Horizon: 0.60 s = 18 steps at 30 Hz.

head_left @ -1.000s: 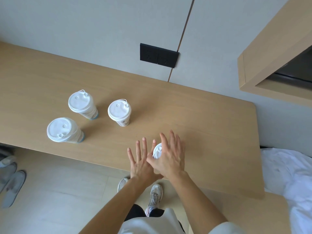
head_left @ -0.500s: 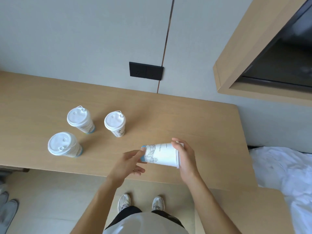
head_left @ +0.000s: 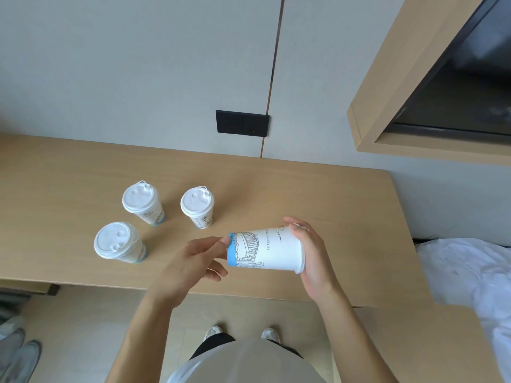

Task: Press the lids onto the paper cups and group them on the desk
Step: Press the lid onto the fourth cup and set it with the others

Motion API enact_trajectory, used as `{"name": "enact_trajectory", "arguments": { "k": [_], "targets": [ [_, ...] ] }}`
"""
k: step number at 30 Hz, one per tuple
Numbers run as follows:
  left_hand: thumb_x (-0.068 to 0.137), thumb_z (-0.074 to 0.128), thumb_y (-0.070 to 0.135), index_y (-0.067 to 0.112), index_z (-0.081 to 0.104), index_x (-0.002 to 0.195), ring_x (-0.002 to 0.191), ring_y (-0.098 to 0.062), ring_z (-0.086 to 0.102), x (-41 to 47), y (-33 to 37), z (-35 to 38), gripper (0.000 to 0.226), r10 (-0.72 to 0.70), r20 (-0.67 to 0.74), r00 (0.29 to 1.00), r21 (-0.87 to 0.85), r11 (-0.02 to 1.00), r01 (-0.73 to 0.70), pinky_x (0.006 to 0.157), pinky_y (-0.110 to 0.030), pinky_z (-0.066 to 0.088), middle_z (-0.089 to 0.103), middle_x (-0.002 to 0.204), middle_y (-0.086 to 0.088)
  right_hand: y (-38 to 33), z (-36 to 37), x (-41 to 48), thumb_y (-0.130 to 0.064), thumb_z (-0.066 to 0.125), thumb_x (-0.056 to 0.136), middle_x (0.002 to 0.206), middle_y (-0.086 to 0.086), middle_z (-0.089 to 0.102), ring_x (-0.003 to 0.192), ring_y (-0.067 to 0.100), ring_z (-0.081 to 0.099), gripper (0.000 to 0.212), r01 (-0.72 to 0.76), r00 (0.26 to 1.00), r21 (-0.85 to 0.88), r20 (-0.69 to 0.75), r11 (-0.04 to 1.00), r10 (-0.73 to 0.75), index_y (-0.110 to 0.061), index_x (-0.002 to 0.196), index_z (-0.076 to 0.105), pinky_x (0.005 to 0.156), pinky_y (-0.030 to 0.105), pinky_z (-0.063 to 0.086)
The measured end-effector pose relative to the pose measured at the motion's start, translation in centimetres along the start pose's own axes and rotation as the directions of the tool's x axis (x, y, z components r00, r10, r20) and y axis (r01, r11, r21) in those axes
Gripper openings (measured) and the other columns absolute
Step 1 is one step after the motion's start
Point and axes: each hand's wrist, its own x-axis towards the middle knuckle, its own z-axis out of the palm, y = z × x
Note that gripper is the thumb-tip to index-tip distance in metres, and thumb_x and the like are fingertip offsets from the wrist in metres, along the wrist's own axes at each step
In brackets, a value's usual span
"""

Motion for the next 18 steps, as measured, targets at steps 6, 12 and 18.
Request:
{"name": "enact_trajectory", "arguments": {
  "k": [6, 12, 18],
  "targets": [
    [0.095, 0.067, 0.055, 0.024, 0.081, 0.111, 0.075, -0.026, 0.075, -0.5, 0.3, -0.4, 0.038, -0.036, -0.051, 0.998, -0.069, 0.997, 0.033, 0.076, -0.033, 0.064, 0.081, 0.11, -0.002, -0.4, 1.1, -0.6, -0.061, 0.072, 0.063, 0.134, -0.003, 0.067, 0.134, 0.024, 0.059, 0.054, 0.044, 0.999, 0.028, 0.015, 0.999, -0.044, -0.04, 0.113, 0.075, 0.119, 0.06, 0.041],
    [0.09, 0.078, 0.04, 0.026, 0.079, 0.116, 0.079, -0.02, 0.073, -0.7, 0.5, -0.6, 0.03, 0.093, -0.098, 0.991, -0.09, 0.991, -0.102, 0.073, -0.027, 0.061, 0.081, 0.109, -0.007, -0.8, 1.6, -0.9, -0.06, 0.073, 0.066, 0.137, 0.005, 0.066, 0.133, 0.028, 0.06, 0.055, 0.076, 0.997, 0.082, 0.013, 0.994, -0.077, -0.04, 0.118, 0.073, 0.118, 0.062, 0.041],
    [0.085, 0.074, 0.046, 0.024, 0.078, 0.115, 0.077, -0.025, 0.076, -0.6, 0.9, -0.2, 0.037, 0.081, -0.144, 0.986, -0.109, 0.989, -0.097, 0.068, -0.027, 0.061, 0.081, 0.108, -0.005, -1.0, 1.9, -1.5, -0.058, 0.073, 0.067, 0.14, 0.006, 0.065, 0.136, 0.028, 0.058, 0.056, 0.106, 0.994, 0.083, 0.009, 0.991, -0.107, -0.04, 0.121, 0.072, 0.12, 0.062, 0.038]
  ]
}}
